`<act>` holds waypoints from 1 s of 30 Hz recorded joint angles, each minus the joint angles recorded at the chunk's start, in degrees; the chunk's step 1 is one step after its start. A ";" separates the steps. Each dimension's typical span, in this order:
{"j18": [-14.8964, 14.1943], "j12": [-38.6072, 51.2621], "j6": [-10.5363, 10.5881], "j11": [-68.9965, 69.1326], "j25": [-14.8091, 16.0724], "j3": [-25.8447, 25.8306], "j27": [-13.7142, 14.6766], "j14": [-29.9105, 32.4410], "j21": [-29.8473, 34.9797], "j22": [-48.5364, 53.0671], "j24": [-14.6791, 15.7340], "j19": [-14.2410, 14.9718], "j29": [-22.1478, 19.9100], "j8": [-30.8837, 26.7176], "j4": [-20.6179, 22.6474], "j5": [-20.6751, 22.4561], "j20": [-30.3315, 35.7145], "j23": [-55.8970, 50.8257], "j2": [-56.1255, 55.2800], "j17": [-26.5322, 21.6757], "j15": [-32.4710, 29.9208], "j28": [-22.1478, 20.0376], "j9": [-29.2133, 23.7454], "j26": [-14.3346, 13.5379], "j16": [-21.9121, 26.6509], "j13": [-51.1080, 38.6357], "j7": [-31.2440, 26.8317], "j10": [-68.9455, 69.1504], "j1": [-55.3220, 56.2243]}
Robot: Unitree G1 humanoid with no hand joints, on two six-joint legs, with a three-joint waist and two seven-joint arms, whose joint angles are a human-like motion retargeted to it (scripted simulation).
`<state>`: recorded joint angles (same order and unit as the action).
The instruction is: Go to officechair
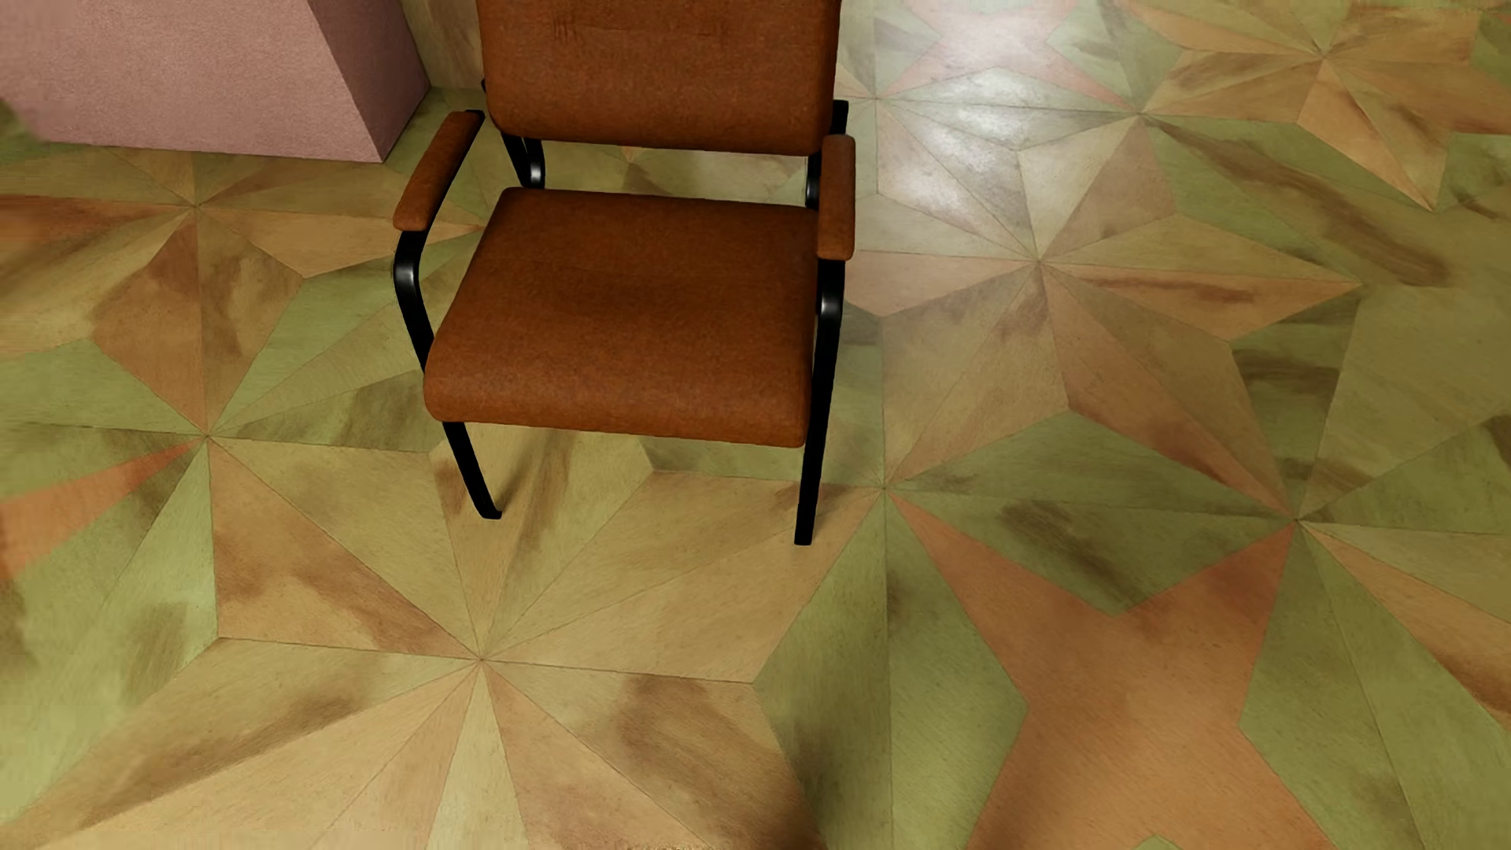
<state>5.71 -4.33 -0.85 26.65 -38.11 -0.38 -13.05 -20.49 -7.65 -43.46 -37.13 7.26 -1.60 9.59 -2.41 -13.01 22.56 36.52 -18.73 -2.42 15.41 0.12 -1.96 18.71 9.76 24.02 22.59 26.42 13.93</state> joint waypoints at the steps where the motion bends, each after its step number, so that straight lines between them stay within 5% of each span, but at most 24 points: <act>1: 0.36 -0.05 -0.18 5.15 -0.07 -0.20 -0.22 -0.56 -0.11 0.44 -0.43 -1.00 0.11 0.91 1.35 -2.10 0.43 0.16 -1.93 -0.51 0.68 0.06 -0.08 -0.04 -0.07 0.05 -1.22 0.92 0.44; 2: 0.69 -0.19 -0.50 11.12 0.24 -0.60 -0.31 -1.04 -0.52 0.98 -0.79 -3.37 0.03 2.02 2.70 -4.44 0.62 0.00 -4.45 -0.65 -0.74 0.15 -0.19 -0.05 0.00 0.06 -2.49 1.72 0.72; 4: 1.11 -0.77 -1.36 20.87 0.99 -1.93 -0.12 -1.85 -1.06 2.38 -0.96 -14.03 -0.65 4.67 5.30 -8.00 0.20 -0.69 -8.84 -0.28 -1.43 0.60 -0.39 0.18 0.32 0.07 -5.07 2.78 0.76; 5: 1.19 -1.05 -1.61 24.97 1.00 -2.85 0.23 -2.04 -0.71 3.29 -1.20 -13.89 -0.87 1.91 6.31 -5.89 0.06 -1.09 -11.63 -0.01 -1.00 0.98 -0.52 0.31 0.71 0.14 -6.67 2.74 0.34; 9: 1.15 -0.62 -1.50 23.65 0.79 -4.32 2.17 -2.68 1.59 7.41 -2.39 1.52 -0.53 -9.79 8.25 10.62 1.11 -3.56 -18.11 0.79 -2.05 2.49 -0.52 -0.52 2.56 1.60 -12.22 1.58 -1.80; 13: 1.51 2.43 -1.49 4.86 0.67 -3.70 1.53 -3.74 2.83 9.04 -1.96 3.58 -0.19 0.19 10.71 11.77 2.10 -3.25 -16.43 0.24 -5.41 2.08 -0.01 -0.83 1.94 2.16 -16.61 -0.05 -3.82; 15: 1.69 4.30 -1.66 0.25 -0.05 -3.35 0.77 -4.42 3.72 7.08 -0.68 -9.01 0.18 6.76 12.27 10.01 2.45 -2.26 -12.82 -0.68 -6.05 1.28 0.44 -0.84 0.76 2.19 -19.05 -0.09 -5.29; 16: 1.69 4.78 -1.65 -0.63 -0.09 -3.32 0.40 -4.68 3.82 5.75 0.17 -12.94 0.26 7.93 12.42 9.84 2.13 -1.61 -11.49 -0.82 -5.51 0.58 0.58 -0.55 0.38 1.89 -20.07 0.72 -5.79; 18: 1.26 3.80 -1.31 -0.76 0.51 -3.51 -1.02 -2.84 2.62 3.37 2.02 -15.82 -0.44 8.30 11.87 9.90 0.38 -0.04 -9.36 -0.62 -5.11 -2.17 0.51 0.42 -0.20 0.25 -19.80 5.23 -5.66; 20: 0.11 2.54 -0.94 -1.60 0.64 -3.66 -1.14 1.87 1.72 0.55 2.63 -15.15 -1.62 9.64 10.95 9.70 0.95 -0.16 -6.56 -0.16 -3.60 -2.70 0.34 0.86 0.54 -1.03 -19.55 11.21 -4.22; 22: -8.65 1.85 -0.64 -3.41 0.81 -3.85 1.23 8.51 2.14 -1.91 2.59 -14.85 -2.35 11.29 9.67 10.06 2.78 -2.12 -3.76 0.31 -2.77 0.29 0.17 1.10 2.86 -1.50 -20.81 20.14 -0.40; 23: -18.93 0.71 -0.42 -3.39 1.12 -4.02 1.73 9.72 2.64 -1.86 2.69 -14.76 -2.63 11.84 8.41 10.30 2.54 -3.04 -2.97 0.77 -2.13 1.27 -0.03 1.57 4.07 -2.44 -21.38 25.70 2.09; 24: -19.87 -0.22 -0.11 -2.84 1.53 -4.64 2.61 10.58 2.83 -1.85 3.11 -14.57 -2.84 12.71 7.95 10.21 1.75 -4.00 -2.49 0.89 -1.33 1.09 -0.32 2.02 4.94 -2.76 -18.97 32.02 5.32; 27: -20.42 -3.04 0.87 -2.04 1.98 -4.71 3.55 8.36 2.80 -2.28 5.04 -13.60 -4.07 12.86 -1.02 10.22 -0.87 -6.23 -1.43 1.13 0.25 -2.10 -1.04 2.67 5.22 -4.72 -17.55 41.98 13.18; 30: -9.24 -3.99 1.96 -2.93 1.81 -2.39 4.92 5.17 3.74 -3.27 5.06 -12.25 -4.20 10.09 -10.88 11.33 -0.07 -7.23 -0.38 0.38 0.62 0.20 -1.22 2.73 4.86 -5.50 -11.61 31.64 14.88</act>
<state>-3.53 -8.32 1.11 23.72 -36.30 -2.77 -8.13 -15.32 -3.91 -46.73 -32.06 -5.00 -5.80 19.68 -13.29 -1.68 22.48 29.29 -19.11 -2.05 16.03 0.32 -3.18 21.43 14.62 18.53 10.97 58.06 28.80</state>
